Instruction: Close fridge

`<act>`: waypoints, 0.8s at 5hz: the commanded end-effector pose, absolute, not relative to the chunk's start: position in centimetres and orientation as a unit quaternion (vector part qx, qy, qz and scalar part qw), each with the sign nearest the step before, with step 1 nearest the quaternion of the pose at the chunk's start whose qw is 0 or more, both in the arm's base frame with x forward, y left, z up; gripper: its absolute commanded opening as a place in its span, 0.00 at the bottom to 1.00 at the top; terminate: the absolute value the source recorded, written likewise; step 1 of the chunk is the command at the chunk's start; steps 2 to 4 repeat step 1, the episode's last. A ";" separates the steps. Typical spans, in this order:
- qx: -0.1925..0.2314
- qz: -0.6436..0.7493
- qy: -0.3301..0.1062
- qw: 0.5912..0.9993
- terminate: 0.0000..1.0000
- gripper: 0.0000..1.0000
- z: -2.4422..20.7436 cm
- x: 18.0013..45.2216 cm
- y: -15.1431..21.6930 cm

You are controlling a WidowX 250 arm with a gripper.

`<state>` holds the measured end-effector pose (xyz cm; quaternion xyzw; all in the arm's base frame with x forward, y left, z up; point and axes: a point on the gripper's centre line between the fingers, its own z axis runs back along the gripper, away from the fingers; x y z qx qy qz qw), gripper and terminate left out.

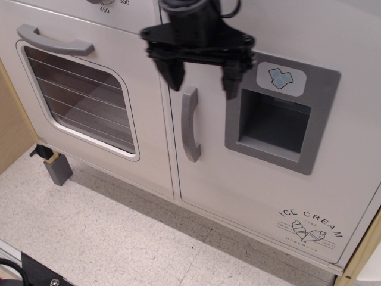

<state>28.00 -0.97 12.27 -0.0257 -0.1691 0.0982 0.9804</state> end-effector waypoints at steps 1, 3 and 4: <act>-0.027 0.098 -0.187 0.977 1.00 1.00 13.9 28.2 -0.5; -0.027 0.098 -0.187 0.977 1.00 1.00 13.9 28.2 -0.5; -0.027 0.098 -0.187 0.977 1.00 1.00 13.9 28.2 -0.5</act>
